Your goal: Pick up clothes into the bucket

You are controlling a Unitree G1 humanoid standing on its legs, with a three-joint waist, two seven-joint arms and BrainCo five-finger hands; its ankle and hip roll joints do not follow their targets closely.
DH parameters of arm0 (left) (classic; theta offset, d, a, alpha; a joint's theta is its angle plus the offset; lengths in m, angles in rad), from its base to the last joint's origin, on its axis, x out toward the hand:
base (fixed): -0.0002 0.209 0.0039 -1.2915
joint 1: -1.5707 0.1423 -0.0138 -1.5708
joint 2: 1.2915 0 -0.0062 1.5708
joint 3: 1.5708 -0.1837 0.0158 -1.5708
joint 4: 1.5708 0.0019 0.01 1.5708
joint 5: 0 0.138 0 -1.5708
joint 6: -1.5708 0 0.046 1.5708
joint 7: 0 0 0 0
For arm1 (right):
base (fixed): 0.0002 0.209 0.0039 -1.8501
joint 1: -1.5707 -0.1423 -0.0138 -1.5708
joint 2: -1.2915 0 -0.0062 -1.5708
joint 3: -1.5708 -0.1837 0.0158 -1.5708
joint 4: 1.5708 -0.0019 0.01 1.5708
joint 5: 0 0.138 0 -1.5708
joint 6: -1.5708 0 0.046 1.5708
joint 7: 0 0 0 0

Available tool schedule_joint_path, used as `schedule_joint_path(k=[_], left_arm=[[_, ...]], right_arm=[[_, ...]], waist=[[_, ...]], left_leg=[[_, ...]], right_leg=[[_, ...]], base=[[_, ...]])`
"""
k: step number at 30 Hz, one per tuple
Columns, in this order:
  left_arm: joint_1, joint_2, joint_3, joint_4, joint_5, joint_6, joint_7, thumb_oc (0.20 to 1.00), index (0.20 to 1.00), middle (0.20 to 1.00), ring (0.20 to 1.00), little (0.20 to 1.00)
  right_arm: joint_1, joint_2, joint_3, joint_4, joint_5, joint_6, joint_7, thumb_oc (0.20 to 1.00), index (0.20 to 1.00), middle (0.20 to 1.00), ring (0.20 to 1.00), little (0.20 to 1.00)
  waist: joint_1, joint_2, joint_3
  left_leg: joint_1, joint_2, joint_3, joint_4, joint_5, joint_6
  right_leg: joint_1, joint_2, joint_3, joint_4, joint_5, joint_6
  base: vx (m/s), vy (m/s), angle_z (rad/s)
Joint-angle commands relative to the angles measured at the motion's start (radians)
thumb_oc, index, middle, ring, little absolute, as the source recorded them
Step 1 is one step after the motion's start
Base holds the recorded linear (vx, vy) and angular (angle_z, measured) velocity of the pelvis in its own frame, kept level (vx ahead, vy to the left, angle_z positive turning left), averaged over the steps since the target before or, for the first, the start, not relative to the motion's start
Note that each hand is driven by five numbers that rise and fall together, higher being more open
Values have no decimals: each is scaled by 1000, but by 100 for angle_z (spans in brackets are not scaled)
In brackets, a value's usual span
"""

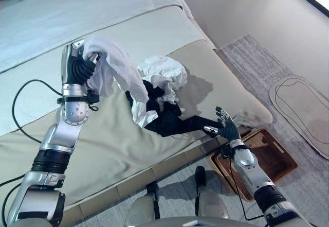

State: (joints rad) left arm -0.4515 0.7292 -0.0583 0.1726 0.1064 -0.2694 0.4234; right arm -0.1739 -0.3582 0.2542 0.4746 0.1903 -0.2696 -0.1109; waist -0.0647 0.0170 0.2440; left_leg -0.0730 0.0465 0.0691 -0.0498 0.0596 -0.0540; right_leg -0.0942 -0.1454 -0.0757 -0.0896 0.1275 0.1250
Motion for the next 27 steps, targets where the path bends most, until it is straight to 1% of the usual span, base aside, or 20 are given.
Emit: schedule_joint_path(k=[1, 5, 7, 10, 14, 15, 16, 17, 18, 19, 20, 21, 22, 23, 24, 25, 26, 27], left_arm=[[-142, 80, 7, -28, -74, -74, 0, 200, 200, 200, 200, 200], [-170, 113, -20, -45, -154, -95, -53, 200, 200, 200, 200, 200], [-168, 114, -36, -67, -199, -108, -81, 200, 200, 200, 200, 200], [-163, 96, -75, -103, -273, -126, -135, 200, 200, 200, 200, 200], [-136, 75, -124, -171, -311, -133, -197, 200, 200, 200, 200, 200], [-124, 53, -160, -196, -339, -134, -229, 200, 200, 200, 200, 200], [-125, 53, -160, -196, -340, -134, -230, 200, 200, 200, 200, 200], [-122, 36, -182, -216, -366, -136, -251, 200, 200, 200, 200, 200], [-111, 0, -205, -256, -405, -137, -269, 200, 200, 200, 200, 200], [-110, 0, -204, -257, -406, -136, -270, 200, 200, 200, 200, 200], [-103, -16, -213, -281, -428, -135, -283, 200, 200, 200, 200, 200], [-84, -53, -242, -333, -464, -131, -308, 200, 200, 200, 200, 200], [-83, -53, -241, -334, -465, -130, -308, 200, 200, 200, 200, 200], [-65, -78, -253, -364, -486, -123, -324, 200, 200, 200, 200, 200], [-65, -78, -253, -365, -486, -123, -324, 200, 200, 200, 200, 200], [-56, -88, -258, -381, -485, -120, -325, 200, 200, 200, 200, 200], [-28, -115, -259, -400, -488, -115, -324, 200, 200, 200, 200, 200], [-27, -115, -259, -401, -488, -115, -324, 200, 200, 200, 200, 200]], right_arm=[[-28, 6, 36, -81, 19, -22, 39, 1000, 1000, 1000, 1000, 1000], [-73, -17, 88, -162, 6, -15, 85, 1000, 1000, 1000, 1000, 1000], [-106, -19, 114, -187, -4, -12, 90, 1000, 1000, 1000, 1000, 1000], [-196, 22, 163, -166, 28, -5, 92, 1000, 1000, 1000, 1000, 1000], [-287, 67, 215, -140, 64, 9, 95, 1000, 1000, 1000, 1000, 1000], [-335, 92, 234, -117, 62, 14, 77, 1000, 1000, 1000, 1000, 1000], [-337, 93, 234, -116, 61, 13, 76, 1000, 1000, 1000, 1000, 1000], [-364, 114, 240, -100, 61, 13, 55, 1000, 1000, 1000, 1000, 1000], [-401, 143, 241, -68, 55, 16, 16, 1000, 1000, 1000, 1000, 1000], [-402, 144, 242, -66, 55, 16, 15, 1000, 1000, 1000, 1000, 1000], [-418, 157, 239, -54, 51, 16, -5, 1000, 1000, 1000, 1000, 1000], [-444, 180, 234, -41, 45, 19, -44, 1000, 1000, 1000, 1000, 1000], [-443, 180, 235, -40, 45, 19, -45, 1000, 1000, 1000, 1000, 1000], [-454, 189, 231, -48, 20, 23, -68, 1000, 1000, 1000, 1000, 1000], [-453, 189, 231, -49, 19, 23, -69, 1000, 1000, 1000, 1000, 1000], [-451, 191, 223, -61, 5, 25, -90, 1000, 1000, 1000, 1000, 1000], [-445, 191, 202, -93, -20, 24, -124, 1000, 1000, 1000, 1000, 1000], [-443, 190, 202, -95, -20, 25, -125, 1000, 1000, 1000, 1000, 1000]], waist=[[4, -23, -73], [14, -19, -95], [20, -20, -104], [34, -21, -115], [48, -23, -127], [51, -25, -132], [51, -25, -132], [54, -26, -135], [59, -26, -138], [59, -26, -137], [61, -27, -139], [65, -26, -145], [65, -26, -145], [65, -27, -147], [65, -27, -147], [64, -27, -148], [61, -28, -148], [61, -28, -149]], left_leg=[[-26, -39, -34, 89, -72, 4], [4, -35, -34, 75, -71, 5], [15, -34, -33, 71, -71, 5], [32, -32, -31, 67, -71, 4], [47, -30, -34, 60, -71, 4], [53, -31, -36, 57, -71, 4], [54, -31, -36, 57, -71, 4], [57, -30, -38, 56, -71, 4], [61, -30, -39, 55, -72, 5], [62, -30, -39, 55, -72, 5], [63, -30, -39, 55, -74, 5], [65, -30, -40, 56, -75, 6], [66, -30, -40, 56, -76, 6], [68, -31, -41, 55, -77, 7], [68, -31, -41, 55, -77, 7], [69, -31, -40, 55, -77, 8], [70, -32, -40, 56, -79, 10], [70, -32, -40, 56, -79, 10]], right_leg=[[-1, -43, -47, 76, -39, 41], [25, -40, -52, 69, -42, 42], [37, -38, -54, 64, -42, 42], [56, -36, -59, 56, -42, 42], [74, -33, -60, 49, -45, 39], [80, -31, -62, 48, -46, 37], [81, -31, -62, 48, -46, 37], [86, -31, -63, 47, -47, 36], [91, -31, -64, 45, -48, 34], [92, -31, -64, 45, -48, 34], [94, -31, -64, 45, -48, 34], [98, -30, -65, 43, -48, 33], [99, -30, -64, 43, -48, 33], [101, -29, -65, 43, -48, 32], [102, -29, -65, 43, -49, 32], [103, -29, -65, 43, -49, 31], [103, -28, -64, 43, -49, 30], [103, -28, -64, 43, -49, 30]], base=[[55, -22, 0], [59, -14, 4], [51, -21, 4], [40, -16, 2], [25, -11, 1], [30, -13, 3], [31, -16, 3], [0, 0, 0], [0, 0, 0], [0, 0, 0], [0, 0, 0], [0, 0, 0], [0, 0, 0], [0, 0, 0], [0, 0, 0], [0, 0, 0], [0, 0, 0], [0, 0, 0]])
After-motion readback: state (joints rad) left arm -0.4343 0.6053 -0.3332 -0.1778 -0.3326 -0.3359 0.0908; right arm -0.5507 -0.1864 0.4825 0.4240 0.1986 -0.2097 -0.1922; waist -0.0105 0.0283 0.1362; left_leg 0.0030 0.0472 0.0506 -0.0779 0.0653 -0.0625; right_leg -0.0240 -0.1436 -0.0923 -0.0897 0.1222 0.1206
